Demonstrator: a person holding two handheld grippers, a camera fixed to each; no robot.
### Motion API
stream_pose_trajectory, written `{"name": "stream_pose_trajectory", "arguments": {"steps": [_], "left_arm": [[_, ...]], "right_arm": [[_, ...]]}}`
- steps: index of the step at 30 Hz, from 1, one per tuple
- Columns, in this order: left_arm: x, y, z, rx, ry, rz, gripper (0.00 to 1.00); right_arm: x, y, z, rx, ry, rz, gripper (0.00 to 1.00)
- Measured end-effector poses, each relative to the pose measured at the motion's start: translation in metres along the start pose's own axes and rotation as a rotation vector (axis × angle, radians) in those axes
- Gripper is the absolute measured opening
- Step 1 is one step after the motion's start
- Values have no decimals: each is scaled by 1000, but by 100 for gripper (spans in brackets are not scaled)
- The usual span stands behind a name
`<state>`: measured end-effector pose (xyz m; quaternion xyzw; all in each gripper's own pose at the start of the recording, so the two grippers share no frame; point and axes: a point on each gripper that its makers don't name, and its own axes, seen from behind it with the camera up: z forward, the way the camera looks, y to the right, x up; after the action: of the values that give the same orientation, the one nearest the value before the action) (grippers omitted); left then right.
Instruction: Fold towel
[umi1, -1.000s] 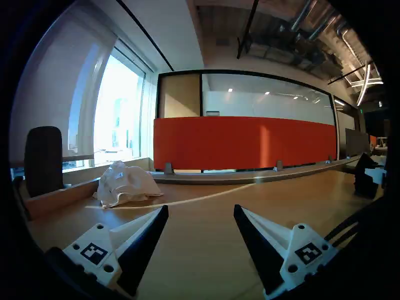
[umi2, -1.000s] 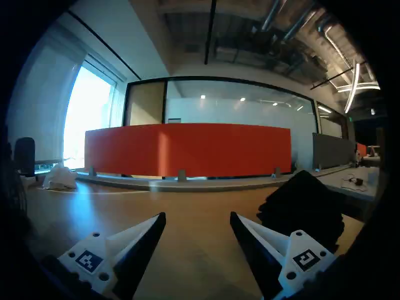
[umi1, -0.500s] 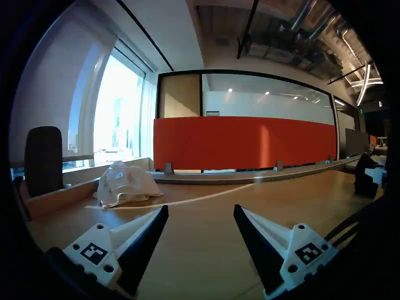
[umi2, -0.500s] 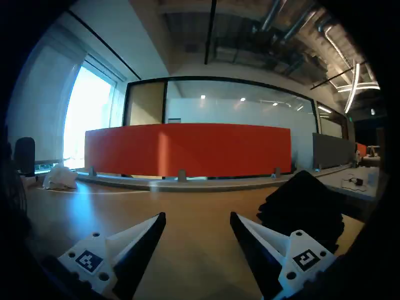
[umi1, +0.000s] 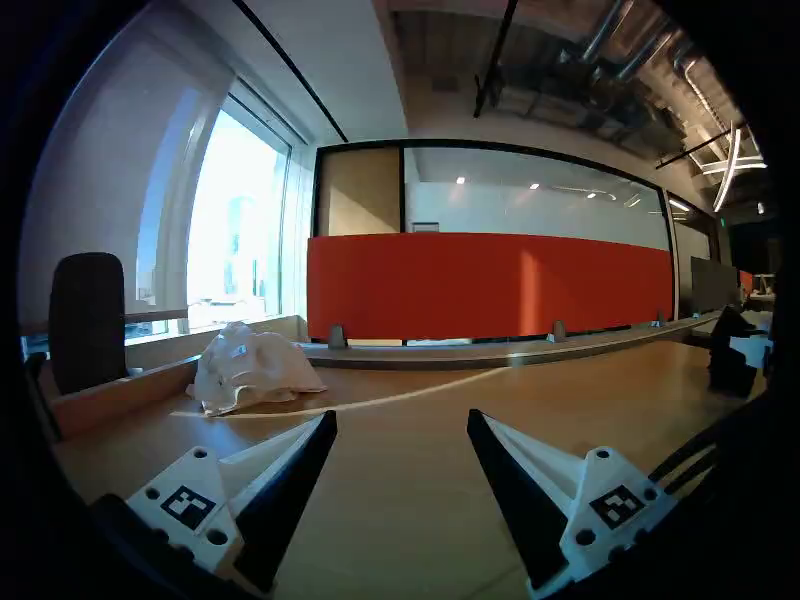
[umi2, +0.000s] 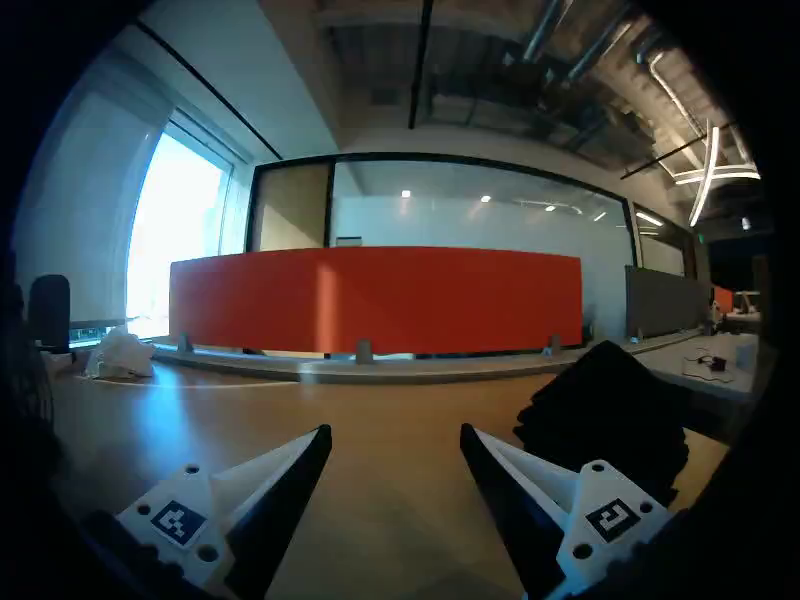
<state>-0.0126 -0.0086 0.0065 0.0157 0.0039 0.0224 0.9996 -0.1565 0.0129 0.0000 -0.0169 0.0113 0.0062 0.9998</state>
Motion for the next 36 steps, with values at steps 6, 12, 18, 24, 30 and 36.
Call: {"name": "stream_pose_trajectory", "arguments": {"steps": [6,12,18,24,30,36], "left_arm": [[1,0,0,0,0,0,97],[2,-1,-1,0,-1,0,97],[3,-1,-1,0,-1,0,97],[2,-2,-1,0,-1,0,97],[0,-2,0,0,0,0,97],[-1,-1,1,0,1,-1,97]], "right_arm": [[0,0,1,0,0,0,99],[0,0,1,0,0,0,99],[0,0,1,0,0,0,99],[1,0,1,0,0,0,99],[1,-1,1,0,0,0,99],[0,0,1,0,0,0,99]]}}
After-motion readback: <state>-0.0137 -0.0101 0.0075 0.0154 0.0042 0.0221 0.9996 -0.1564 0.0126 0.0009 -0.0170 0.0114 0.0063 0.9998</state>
